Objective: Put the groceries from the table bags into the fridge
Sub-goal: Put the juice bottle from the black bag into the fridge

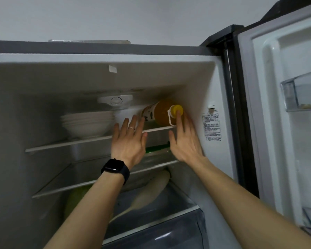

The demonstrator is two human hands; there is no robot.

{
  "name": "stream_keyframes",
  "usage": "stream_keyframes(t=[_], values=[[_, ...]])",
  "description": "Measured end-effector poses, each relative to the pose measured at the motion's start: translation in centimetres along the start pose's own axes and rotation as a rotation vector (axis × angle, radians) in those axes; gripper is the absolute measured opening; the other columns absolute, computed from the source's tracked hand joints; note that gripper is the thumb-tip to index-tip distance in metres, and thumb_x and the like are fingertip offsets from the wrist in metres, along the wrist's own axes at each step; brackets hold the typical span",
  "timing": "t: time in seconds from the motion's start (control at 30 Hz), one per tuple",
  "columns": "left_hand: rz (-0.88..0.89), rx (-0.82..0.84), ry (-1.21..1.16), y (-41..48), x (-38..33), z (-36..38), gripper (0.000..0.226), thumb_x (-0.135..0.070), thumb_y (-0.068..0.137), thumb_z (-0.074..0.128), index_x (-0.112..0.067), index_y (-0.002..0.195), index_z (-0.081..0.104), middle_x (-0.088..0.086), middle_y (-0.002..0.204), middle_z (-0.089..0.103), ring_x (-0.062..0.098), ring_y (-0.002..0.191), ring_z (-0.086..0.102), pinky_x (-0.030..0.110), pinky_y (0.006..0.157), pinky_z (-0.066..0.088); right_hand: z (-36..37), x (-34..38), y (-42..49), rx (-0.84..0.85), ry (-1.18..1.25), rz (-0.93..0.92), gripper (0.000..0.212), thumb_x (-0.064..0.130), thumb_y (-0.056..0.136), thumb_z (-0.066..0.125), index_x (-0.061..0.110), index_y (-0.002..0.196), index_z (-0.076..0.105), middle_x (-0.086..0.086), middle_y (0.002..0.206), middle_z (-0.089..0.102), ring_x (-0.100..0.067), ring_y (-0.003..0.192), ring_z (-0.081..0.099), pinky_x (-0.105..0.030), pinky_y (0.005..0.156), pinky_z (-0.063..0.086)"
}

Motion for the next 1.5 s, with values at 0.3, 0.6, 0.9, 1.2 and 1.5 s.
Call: stream_keyframes(t=[0.3, 0.6, 0.9, 1.2, 1.5], values=[[-0.002, -0.002, -0.027, -1.7, -0.2, 0.3, 0.06, -0.049, 0.106, 0.016, -0.032, 0.161, -0.001, 0.002, 0.169, -0.009, 0.023, 0.155, -0.008, 0.051, 0.122, -0.009, -1.8, 0.1, -1.7, 0.155, -0.024, 0.038, 0.074, 0.042, 0.101, 0.04, 0.023, 0.159, -0.002, -0.006, 0.168, -0.001, -0.025, 0.154, -0.001, -0.042, 0.125, 0.007], [-0.076, -0.054, -0.256, -9.5, -4.0, -0.5, 0.064, -0.047, 0.103, 0.038, -0.035, 0.16, 0.012, 0.002, 0.169, 0.002, 0.023, 0.155, -0.001, 0.058, 0.122, -0.001, -8.0, 1.7, -14.2, 0.146, 0.418, 0.205, 0.048, 0.03, 0.099, 0.054, 0.032, 0.147, 0.044, 0.004, 0.16, 0.031, -0.012, 0.148, 0.023, -0.024, 0.115, 0.015], [-0.285, 0.082, -0.31, -27.5, -10.7, -3.2, 0.075, -0.039, 0.093, 0.057, -0.042, 0.158, 0.019, -0.002, 0.168, 0.013, 0.02, 0.155, 0.002, 0.058, 0.123, 0.009, -13.5, -0.3, -29.9, 0.313, 0.687, 0.22, 0.027, 0.029, 0.096, 0.062, 0.04, 0.12, 0.067, 0.024, 0.135, 0.055, 0.003, 0.13, 0.045, -0.03, 0.113, 0.037], [-0.517, 0.277, -0.211, -44.4, -12.6, -8.8, 0.072, -0.041, 0.096, 0.054, -0.044, 0.158, 0.017, -0.005, 0.168, 0.009, 0.017, 0.155, 0.0, 0.052, 0.124, 0.004, -16.8, -0.8, -41.7, 0.643, 0.716, 0.24, 0.026, 0.031, 0.097, 0.06, 0.042, 0.121, 0.065, 0.029, 0.137, 0.05, 0.005, 0.13, 0.041, -0.037, 0.114, 0.037], [-0.77, 0.372, -0.193, -58.3, -11.3, -15.4, 0.071, -0.039, 0.091, 0.055, -0.039, 0.156, 0.027, -0.002, 0.166, 0.022, 0.023, 0.153, 0.019, 0.057, 0.122, 0.02, -18.0, 5.6, -51.3, 0.872, 0.698, 0.092, 0.024, 0.026, 0.096, 0.063, 0.031, 0.118, 0.069, 0.02, 0.132, 0.054, -0.005, 0.128, 0.045, -0.021, 0.105, 0.027]])
Point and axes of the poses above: each hand's wrist, its own y-axis towards the middle knuckle, its own z-axis out of the palm, x = y × z, the point moved 1 cm from there along y, towards the middle knuckle
